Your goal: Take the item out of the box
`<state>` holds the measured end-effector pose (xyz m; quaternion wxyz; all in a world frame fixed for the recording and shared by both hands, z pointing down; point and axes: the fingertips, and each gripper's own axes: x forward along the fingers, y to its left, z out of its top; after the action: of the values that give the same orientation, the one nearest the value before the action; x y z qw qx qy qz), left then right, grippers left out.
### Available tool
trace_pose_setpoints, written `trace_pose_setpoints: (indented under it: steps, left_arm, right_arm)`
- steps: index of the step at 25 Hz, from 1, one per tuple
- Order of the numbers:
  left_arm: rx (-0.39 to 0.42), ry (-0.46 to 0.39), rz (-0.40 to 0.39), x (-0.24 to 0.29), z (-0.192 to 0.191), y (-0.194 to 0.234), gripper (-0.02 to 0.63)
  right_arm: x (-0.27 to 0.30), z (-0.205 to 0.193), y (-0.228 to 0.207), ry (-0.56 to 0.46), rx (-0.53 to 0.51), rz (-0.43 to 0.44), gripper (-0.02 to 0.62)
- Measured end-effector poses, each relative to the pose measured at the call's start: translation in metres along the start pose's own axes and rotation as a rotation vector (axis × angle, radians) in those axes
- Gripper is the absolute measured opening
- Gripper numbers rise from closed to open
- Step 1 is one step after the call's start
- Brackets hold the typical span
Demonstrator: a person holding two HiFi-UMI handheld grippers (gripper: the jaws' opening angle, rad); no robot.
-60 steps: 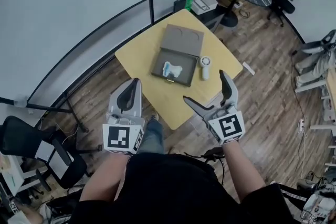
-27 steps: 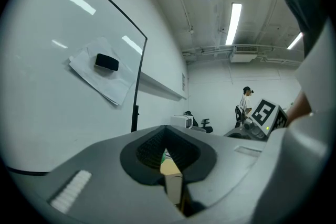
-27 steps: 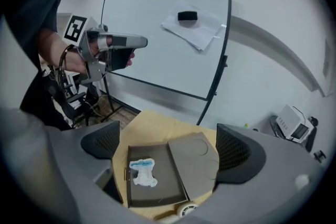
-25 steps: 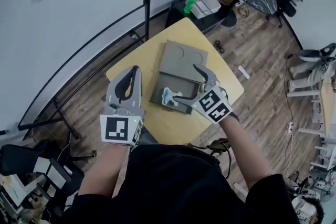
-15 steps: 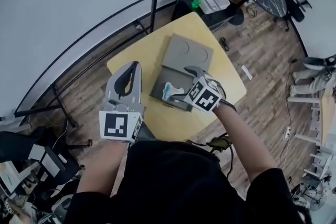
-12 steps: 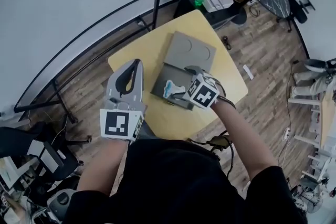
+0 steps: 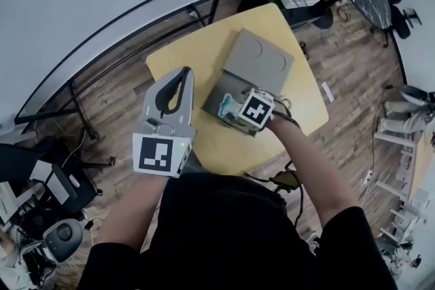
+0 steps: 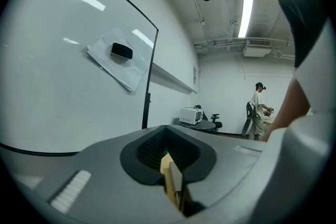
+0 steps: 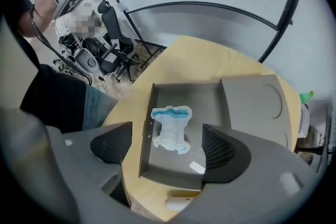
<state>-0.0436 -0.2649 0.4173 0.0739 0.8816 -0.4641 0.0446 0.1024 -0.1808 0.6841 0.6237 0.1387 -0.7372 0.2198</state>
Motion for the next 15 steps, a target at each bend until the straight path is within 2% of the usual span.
trace_pose_setpoints:
  steps: [4,5,8,9,13,15]
  left_arm:
    - [-0.010,0.006,0.002,-0.001,-0.012,0.000,0.000]
    - [-0.017,0.011,0.004,-0.001,-0.016,-0.001,0.000]
    - [-0.032,0.028,0.011,-0.006,-0.027,0.000,0.000]
    - [-0.032,0.033,0.012,-0.008,-0.030,0.000,0.001]
    - [-0.042,0.053,0.018,-0.014,-0.040,0.005,0.001]
    - [-0.050,0.060,0.022,-0.016,-0.043,0.007,0.000]
  right_arm:
    - [0.026,-0.010,-0.005,0.065,-0.001,0.009,0.417]
    - [0.032,-0.013,-0.003,0.079,0.012,0.032,0.395]
    - [0.047,-0.024,0.028,0.138,0.106,0.205,0.370]
    - [0.052,-0.024,0.031,0.148,0.117,0.228,0.368]
    - [0.070,-0.021,0.023,0.166,0.097,0.204,0.330]
    - [0.076,-0.019,0.019,0.174,0.098,0.188,0.291]
